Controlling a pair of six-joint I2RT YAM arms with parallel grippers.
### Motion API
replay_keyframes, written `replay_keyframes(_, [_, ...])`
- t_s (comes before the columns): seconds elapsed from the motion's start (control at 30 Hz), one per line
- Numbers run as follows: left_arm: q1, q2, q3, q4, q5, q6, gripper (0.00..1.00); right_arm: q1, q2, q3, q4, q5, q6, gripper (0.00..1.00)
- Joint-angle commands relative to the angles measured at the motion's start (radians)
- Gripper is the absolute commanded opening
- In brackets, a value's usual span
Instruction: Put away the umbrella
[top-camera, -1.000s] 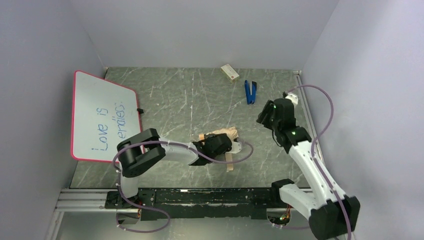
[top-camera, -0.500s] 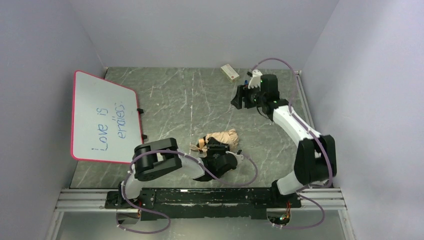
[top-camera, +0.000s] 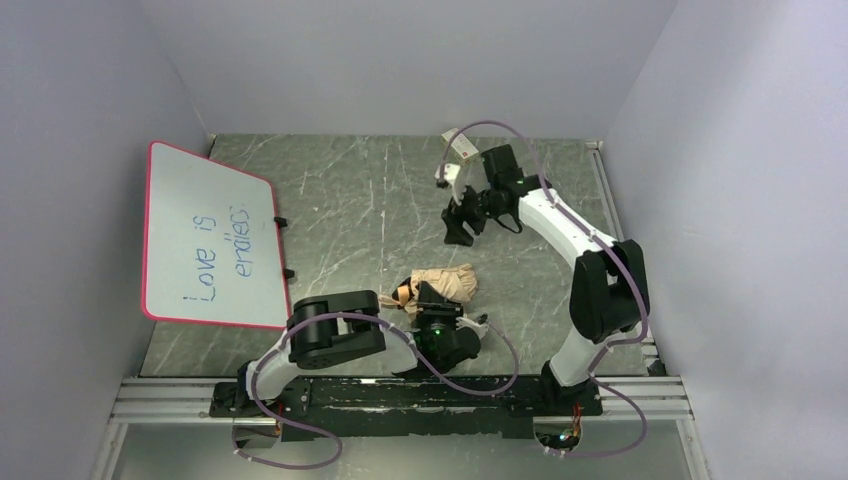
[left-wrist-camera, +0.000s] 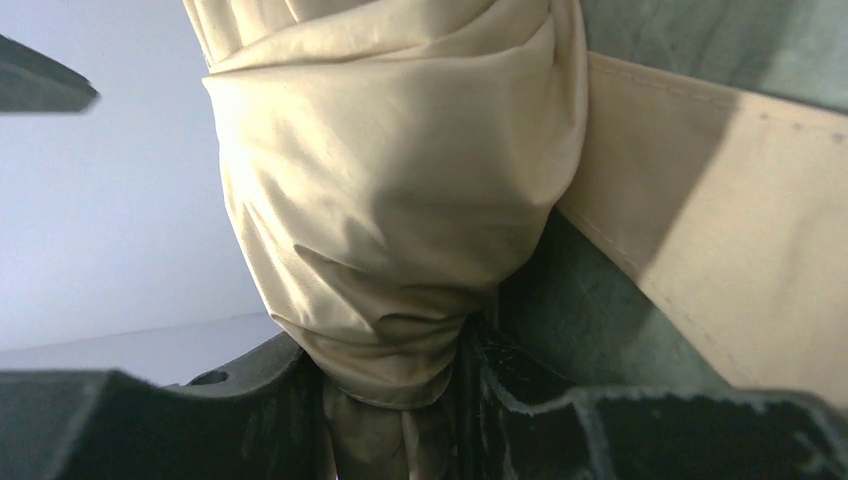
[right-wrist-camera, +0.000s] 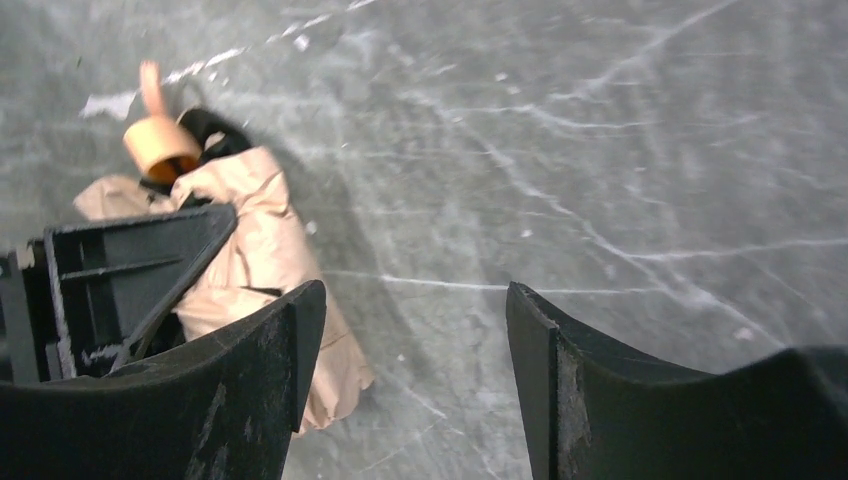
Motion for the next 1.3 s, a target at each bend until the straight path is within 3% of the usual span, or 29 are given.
replay_keyframes(0.0, [-0.019,0.13,-0.071,-0.195,0.112,-0.032,0.05,0.047,0.029,0.017,-0.193,0.012,-0.212,0.7])
replay_keyframes(0.53, [-0.033,0.16,-0.057,-0.179,0.107,-0.004,0.05,0.138,-0.072,-0.141,-0.175,0.165,-0.279,0.75])
replay_keyframes(1.0, [-0.037,0.153,-0.063,-0.161,0.116,0.001,0.05,0.18,0.043,-0.19,-0.114,0.253,-0.257,0.74])
replay_keyframes(1.1, [-0.038,0.151,-0.069,-0.148,0.116,0.007,0.05,0.181,0.073,-0.204,-0.096,0.3,-0.25,0.7])
replay_keyframes(1.27, [-0.038,0.137,-0.074,-0.126,0.117,0.007,0.05,0.186,0.121,-0.199,-0.1,0.348,-0.225,0.44])
